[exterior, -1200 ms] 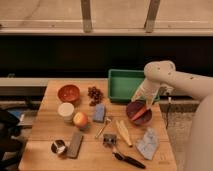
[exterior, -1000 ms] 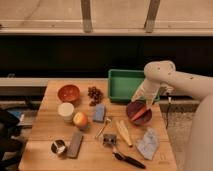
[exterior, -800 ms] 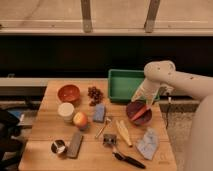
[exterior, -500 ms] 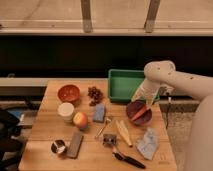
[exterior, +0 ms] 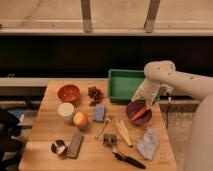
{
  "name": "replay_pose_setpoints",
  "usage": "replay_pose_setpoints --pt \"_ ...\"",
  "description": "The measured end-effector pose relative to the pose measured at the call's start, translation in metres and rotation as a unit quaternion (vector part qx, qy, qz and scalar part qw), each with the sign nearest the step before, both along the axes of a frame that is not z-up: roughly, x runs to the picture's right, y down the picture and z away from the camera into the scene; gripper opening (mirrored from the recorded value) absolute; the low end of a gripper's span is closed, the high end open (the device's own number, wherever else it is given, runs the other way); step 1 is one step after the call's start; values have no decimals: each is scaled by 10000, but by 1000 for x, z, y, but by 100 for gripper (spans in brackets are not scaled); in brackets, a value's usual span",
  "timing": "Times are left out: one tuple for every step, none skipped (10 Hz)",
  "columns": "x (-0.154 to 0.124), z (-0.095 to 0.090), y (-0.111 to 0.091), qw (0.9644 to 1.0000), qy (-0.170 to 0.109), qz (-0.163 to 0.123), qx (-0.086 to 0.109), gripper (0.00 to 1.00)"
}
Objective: Place pepper in red bowl
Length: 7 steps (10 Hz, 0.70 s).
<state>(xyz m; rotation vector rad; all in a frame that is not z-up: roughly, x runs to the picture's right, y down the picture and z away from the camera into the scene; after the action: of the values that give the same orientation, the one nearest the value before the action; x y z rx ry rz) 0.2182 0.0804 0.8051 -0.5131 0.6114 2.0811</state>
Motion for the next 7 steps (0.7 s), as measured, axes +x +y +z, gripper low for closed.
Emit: replay_pose_setpoints --pt "0 0 0 10000 0 -1 1 63" --pt "0 0 0 10000 0 0 0 63" --pt "0 0 0 10000 0 -2 0 63" --pt "0 0 0 10000 0 -4 0 63" --pt "-1 0 0 10000 -2 -18 16 63" --pt "-1 1 1 10000 6 -26 21 63" --pt "-1 1 1 10000 11 -15 24 63"
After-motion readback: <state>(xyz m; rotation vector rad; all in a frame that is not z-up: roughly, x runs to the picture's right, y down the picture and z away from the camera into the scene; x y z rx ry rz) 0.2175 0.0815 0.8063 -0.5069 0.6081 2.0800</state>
